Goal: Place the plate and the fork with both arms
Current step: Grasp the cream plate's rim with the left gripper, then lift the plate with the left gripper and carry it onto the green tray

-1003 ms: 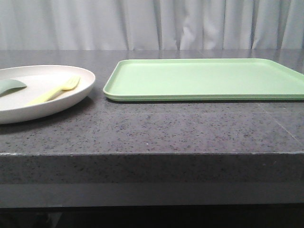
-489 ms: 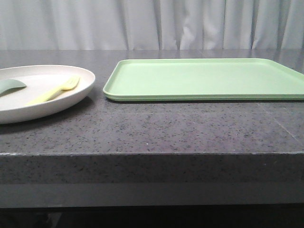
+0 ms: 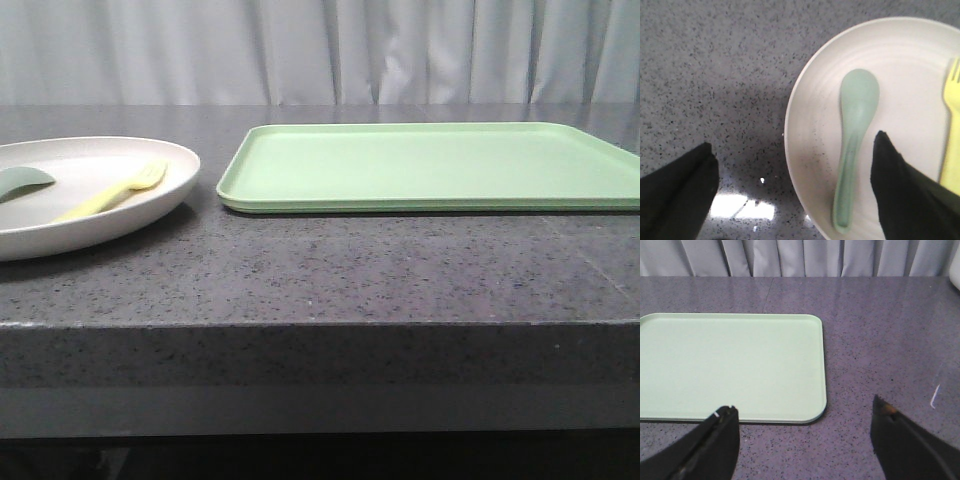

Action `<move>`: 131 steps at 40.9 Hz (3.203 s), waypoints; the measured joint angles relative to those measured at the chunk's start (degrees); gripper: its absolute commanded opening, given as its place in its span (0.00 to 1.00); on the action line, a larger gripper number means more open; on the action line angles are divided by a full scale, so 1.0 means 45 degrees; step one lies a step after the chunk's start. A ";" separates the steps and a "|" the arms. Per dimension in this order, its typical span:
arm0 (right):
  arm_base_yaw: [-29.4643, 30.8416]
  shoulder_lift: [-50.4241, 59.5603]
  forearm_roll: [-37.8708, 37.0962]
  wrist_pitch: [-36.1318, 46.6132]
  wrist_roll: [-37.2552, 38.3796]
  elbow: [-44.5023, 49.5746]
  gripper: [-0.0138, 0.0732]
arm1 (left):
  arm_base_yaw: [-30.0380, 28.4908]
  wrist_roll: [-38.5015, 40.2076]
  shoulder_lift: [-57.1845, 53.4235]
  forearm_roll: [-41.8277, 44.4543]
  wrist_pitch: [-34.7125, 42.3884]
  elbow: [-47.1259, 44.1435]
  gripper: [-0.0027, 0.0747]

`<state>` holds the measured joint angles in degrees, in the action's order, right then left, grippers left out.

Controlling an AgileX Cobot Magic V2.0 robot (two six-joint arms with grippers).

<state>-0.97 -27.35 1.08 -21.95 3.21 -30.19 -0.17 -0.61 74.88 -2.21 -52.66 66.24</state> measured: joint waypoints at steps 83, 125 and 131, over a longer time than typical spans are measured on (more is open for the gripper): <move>0.0000 0.0000 0.0000 0.0000 0.0000 0.0000 0.81 | -0.2766 -0.3347 0.4082 -0.6820 -0.1216 0.1646 0.01; 0.0000 0.0000 0.0000 -0.0253 0.0000 0.0000 0.81 | 0.5033 0.1318 1.0689 -0.5637 -0.0895 1.1131 0.01; 0.0000 0.0000 0.0000 -0.0275 0.0000 0.0000 0.81 | 0.5305 0.1796 1.1751 -0.5587 -0.0939 1.2206 0.01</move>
<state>-0.97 -27.35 1.08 -23.19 3.21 -30.19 23.71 7.47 127.76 -27.36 -56.89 121.17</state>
